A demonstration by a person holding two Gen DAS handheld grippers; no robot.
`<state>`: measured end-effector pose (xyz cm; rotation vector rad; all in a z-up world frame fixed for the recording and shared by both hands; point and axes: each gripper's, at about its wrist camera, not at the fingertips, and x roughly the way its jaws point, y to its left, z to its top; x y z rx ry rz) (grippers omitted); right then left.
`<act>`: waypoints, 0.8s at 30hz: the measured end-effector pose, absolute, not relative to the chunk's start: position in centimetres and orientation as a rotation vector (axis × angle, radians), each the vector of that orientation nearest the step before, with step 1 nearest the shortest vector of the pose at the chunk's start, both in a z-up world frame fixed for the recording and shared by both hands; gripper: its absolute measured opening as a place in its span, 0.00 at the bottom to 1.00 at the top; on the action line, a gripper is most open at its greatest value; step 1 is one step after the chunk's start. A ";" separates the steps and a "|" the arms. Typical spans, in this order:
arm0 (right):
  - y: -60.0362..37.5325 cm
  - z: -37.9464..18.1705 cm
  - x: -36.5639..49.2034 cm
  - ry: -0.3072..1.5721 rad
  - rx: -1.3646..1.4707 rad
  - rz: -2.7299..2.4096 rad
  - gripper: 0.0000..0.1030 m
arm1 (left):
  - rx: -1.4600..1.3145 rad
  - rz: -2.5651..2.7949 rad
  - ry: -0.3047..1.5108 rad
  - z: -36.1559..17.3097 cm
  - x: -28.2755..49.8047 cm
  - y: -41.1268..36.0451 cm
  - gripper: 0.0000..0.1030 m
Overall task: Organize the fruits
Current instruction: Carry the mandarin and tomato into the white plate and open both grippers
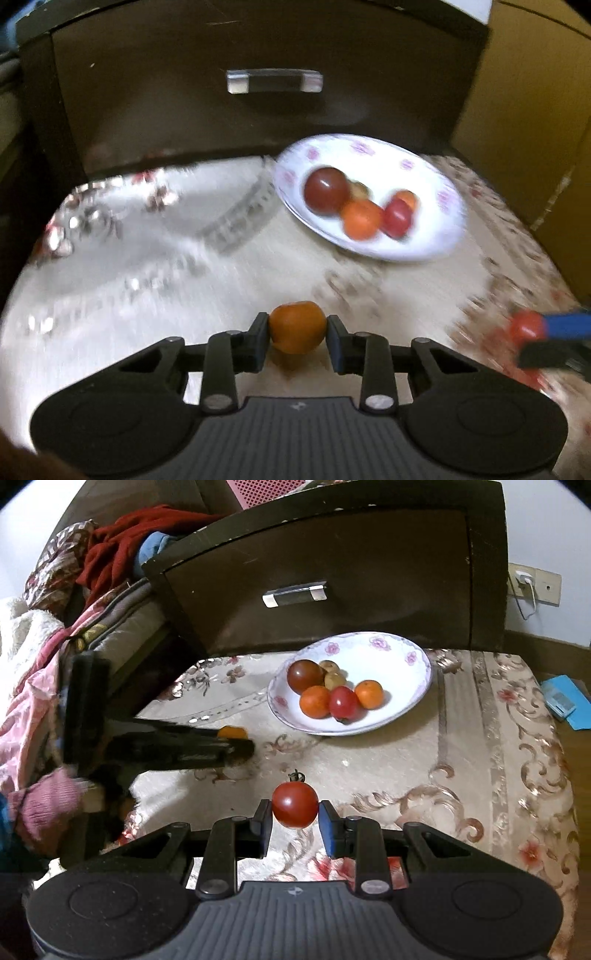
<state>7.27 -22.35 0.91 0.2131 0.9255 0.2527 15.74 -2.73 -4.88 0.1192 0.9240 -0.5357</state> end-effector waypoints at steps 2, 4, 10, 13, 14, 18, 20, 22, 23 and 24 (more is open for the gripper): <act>-22.1 0.8 6.7 0.939 0.207 0.248 0.21 | 0.144 -0.557 0.921 -4.0 13.2 -2.5 0.38; -21.6 0.6 5.7 0.952 0.192 0.247 0.21 | 0.136 -0.582 0.920 -3.2 10.5 -2.1 0.38; -19.8 -0.6 3.0 0.993 0.106 0.213 0.21 | 0.197 -0.616 0.923 -4.3 6.5 -2.0 0.38; -19.3 -0.9 2.6 1.015 0.086 0.187 0.22 | 0.201 -0.615 0.935 -4.9 6.6 -1.8 0.38; -19.1 -0.9 2.5 1.019 0.083 0.182 0.22 | 0.202 -0.614 0.934 -5.0 6.8 -1.8 0.38; -18.4 -0.7 3.5 1.035 0.059 0.177 0.26 | 0.218 -0.621 0.931 -5.3 6.7 -2.1 0.38; -18.4 -1.0 3.6 1.034 0.052 0.182 0.28 | 0.235 -0.621 0.923 -5.3 6.4 -2.2 0.38; -18.2 -1.7 3.7 1.060 0.024 0.181 0.26 | 0.238 -0.617 0.923 -5.3 6.5 -2.3 0.38; -18.1 -1.6 3.7 1.058 0.008 0.186 0.25 | 0.236 -0.615 0.922 -5.3 6.5 -2.3 0.38; -18.0 -1.5 3.6 1.058 -0.006 0.191 0.23 | 0.235 -0.615 0.923 -5.3 6.6 -2.4 0.38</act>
